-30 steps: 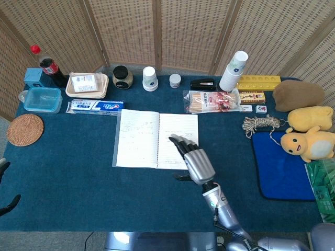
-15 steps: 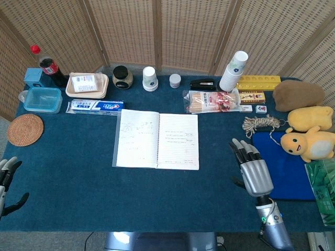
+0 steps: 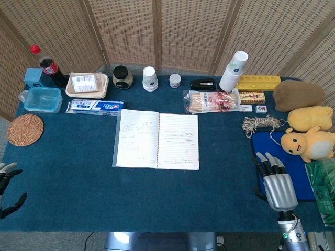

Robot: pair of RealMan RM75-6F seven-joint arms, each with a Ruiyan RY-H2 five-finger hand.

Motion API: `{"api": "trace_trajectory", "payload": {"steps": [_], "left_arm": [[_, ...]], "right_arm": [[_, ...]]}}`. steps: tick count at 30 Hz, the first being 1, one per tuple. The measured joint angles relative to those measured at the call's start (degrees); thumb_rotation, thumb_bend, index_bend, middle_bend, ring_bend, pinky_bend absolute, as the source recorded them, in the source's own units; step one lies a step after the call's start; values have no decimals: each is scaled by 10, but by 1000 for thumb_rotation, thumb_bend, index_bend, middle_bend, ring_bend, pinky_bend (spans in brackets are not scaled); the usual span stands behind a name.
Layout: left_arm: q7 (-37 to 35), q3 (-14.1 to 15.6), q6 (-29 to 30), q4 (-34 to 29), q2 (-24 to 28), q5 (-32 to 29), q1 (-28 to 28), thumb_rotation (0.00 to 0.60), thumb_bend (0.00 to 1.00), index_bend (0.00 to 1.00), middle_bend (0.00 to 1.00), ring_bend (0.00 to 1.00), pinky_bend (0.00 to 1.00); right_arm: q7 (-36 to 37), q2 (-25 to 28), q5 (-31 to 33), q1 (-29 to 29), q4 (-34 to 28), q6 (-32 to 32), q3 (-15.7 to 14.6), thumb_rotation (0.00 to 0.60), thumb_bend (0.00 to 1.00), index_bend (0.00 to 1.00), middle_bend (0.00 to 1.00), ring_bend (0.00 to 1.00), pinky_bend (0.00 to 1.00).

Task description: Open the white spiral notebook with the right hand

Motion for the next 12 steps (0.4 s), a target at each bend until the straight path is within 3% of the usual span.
{"api": "trace_trajectory", "payload": {"steps": [6,12], "left_arm": [[6,6,-17,-9,4,-7,1,600,253,343,162,104,0],[13,10,-32,-21,9,-13,-1,600,252,304,153,91,0]], "right_arm": [[5,-1,-5,-12,10,-1,1,600,175,190,195,117,195],[7,-2,-9,-18,12,-4,6,600,178,190,192,106,195]]}}
